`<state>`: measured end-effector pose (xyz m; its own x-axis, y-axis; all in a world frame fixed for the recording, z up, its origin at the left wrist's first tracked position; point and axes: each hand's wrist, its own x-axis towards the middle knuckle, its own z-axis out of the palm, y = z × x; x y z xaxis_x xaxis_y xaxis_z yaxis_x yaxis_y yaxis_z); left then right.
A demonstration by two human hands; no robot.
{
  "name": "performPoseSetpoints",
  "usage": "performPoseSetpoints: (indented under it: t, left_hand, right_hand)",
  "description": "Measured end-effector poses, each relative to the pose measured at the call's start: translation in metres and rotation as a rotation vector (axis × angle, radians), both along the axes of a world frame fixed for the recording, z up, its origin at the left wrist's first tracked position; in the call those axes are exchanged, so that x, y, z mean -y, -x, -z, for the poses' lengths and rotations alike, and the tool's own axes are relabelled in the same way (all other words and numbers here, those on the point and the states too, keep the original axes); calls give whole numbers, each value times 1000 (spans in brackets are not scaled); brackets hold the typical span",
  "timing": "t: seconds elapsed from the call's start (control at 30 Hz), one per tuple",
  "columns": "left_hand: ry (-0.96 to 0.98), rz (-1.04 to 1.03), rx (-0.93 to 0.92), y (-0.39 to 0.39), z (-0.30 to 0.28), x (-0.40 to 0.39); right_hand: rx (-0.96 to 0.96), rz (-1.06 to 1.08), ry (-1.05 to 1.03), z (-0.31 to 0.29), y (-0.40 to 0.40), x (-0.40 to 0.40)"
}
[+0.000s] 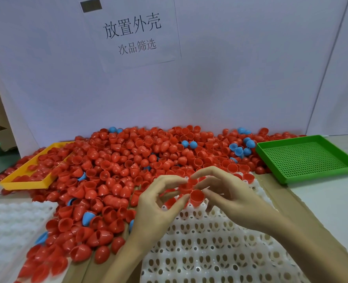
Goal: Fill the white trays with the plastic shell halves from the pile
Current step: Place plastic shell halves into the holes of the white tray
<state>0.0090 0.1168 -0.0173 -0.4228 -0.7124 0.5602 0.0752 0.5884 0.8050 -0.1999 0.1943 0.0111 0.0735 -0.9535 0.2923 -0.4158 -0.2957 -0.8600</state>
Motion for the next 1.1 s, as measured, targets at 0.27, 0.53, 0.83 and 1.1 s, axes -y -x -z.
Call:
performPoseSetpoints:
  t: [0.27, 0.53, 0.83, 1.1]
  left_hand:
    - [20, -63, 44, -1, 1, 0]
    - [65, -58, 127, -2, -3, -7]
    - [302, -193, 226, -1, -4, -8]
    - [277, -79, 262, 0, 0, -7]
  right_hand:
    - [-150, 14, 57, 2, -2, -1]
    - [-130, 159, 112, 8, -2, 5]
    - [-178, -11, 101, 6, -7, 1]
    - [-146, 15, 112, 3, 0, 4]
